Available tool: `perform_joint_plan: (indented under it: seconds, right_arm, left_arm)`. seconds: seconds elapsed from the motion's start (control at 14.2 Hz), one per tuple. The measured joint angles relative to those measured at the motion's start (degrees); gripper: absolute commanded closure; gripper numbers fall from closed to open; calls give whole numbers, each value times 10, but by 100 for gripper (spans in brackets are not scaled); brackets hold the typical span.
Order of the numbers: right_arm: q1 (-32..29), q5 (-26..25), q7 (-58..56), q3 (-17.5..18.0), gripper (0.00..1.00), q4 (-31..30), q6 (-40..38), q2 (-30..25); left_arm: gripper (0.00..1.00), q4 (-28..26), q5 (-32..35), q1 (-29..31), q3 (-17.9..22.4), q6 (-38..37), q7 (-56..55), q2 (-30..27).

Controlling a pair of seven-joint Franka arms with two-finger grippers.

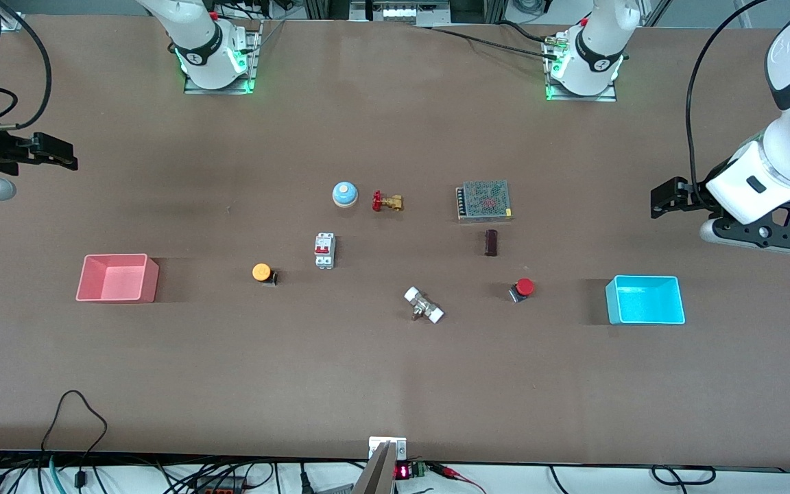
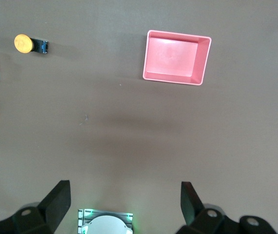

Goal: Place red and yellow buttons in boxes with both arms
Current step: 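Move the right gripper toward the yellow button while the left gripper reaches the red button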

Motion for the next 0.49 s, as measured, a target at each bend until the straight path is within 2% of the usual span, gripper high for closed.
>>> perform_joint_plan:
  seconds: [0.21,0.49]
  right_arm:
    - [1,31,1,2,0,-1,16,22]
    - [5,36,25,2,0,-2,72,78]
  left_arm:
    - [0,0,0,0,0,-1,0,-1]
    - [0,0,0,-3,-3,-4,0,-2]
